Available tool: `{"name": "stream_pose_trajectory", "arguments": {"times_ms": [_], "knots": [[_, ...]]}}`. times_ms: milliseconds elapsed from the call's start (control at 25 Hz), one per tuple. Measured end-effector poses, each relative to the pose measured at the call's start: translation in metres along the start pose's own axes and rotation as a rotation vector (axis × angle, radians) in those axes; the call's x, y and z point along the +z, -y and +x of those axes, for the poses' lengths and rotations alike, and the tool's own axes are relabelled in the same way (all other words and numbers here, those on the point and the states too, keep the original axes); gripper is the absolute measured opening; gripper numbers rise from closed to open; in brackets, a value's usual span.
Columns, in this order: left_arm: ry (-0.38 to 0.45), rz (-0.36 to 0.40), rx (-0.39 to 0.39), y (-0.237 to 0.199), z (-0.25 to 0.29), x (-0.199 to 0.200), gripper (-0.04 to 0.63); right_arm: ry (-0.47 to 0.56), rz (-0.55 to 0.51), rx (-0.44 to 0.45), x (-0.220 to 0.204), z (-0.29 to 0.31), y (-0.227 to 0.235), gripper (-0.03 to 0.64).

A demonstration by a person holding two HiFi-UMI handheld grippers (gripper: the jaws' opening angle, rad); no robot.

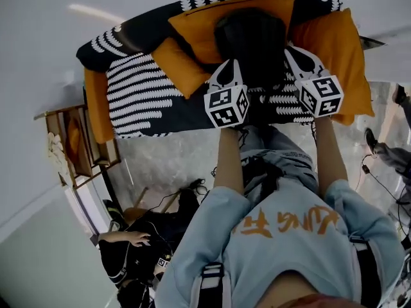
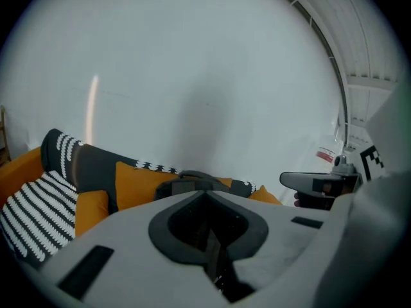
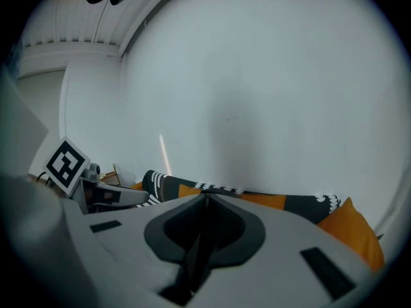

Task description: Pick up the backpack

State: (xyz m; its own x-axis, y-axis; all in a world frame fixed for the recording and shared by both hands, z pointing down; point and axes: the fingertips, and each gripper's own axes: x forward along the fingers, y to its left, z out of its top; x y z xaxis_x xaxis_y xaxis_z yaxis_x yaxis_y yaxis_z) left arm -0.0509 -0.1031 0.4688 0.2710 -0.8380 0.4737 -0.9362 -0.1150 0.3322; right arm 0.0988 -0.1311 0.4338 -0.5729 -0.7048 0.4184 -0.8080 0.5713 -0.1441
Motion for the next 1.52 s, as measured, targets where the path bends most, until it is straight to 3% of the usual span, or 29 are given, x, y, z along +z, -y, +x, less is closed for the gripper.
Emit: {"name": "stream_pose_trajectory", "arguments": {"times_ms": [240,560,720,760,840,880,1080,1320,1520], "knots": [[-0.119,-0.05,-0.025,-0.015,0.055,-0.034,0.023,-0.144,-0.172,-0.043,-0.031,0.036,0.019,0.034],[-0.214,-0.085,-0.067,-0.055,0.1,-0.059,0.023,-0.221,-0.04,0.013,-0.076,0.084,0.025,0.047],[-0.248,-0.055,-0.1,-0.056,0.12,-0.059,0.026,-0.272,0.032,0.023,-0.088,0.103,0.042,0.191],[-0.257,-0.051,-0.11,-0.054,0.125,-0.061,0.048,-0.285,0.039,0.02,-0.09,0.106,0.047,0.2],[-0.28,-0.048,-0.137,-0.047,0.135,-0.065,0.19,-0.306,0.05,0.013,-0.096,0.113,0.058,0.22],[-0.29,-0.047,-0.152,-0.043,0.139,-0.067,0.218,-0.316,0.058,0.012,-0.099,0.116,0.062,0.23],[-0.348,-0.029,-0.204,-0.033,0.159,-0.084,0.273,-0.366,0.145,0.0,-0.126,0.14,0.076,0.264],[-0.372,-0.014,-0.146,-0.043,0.185,-0.086,0.276,-0.397,0.139,-0.046,-0.131,0.174,0.089,0.27],[-0.372,-0.058,-0.132,-0.041,0.178,-0.088,0.275,-0.394,0.149,-0.114,-0.134,0.165,0.088,0.271]]}}
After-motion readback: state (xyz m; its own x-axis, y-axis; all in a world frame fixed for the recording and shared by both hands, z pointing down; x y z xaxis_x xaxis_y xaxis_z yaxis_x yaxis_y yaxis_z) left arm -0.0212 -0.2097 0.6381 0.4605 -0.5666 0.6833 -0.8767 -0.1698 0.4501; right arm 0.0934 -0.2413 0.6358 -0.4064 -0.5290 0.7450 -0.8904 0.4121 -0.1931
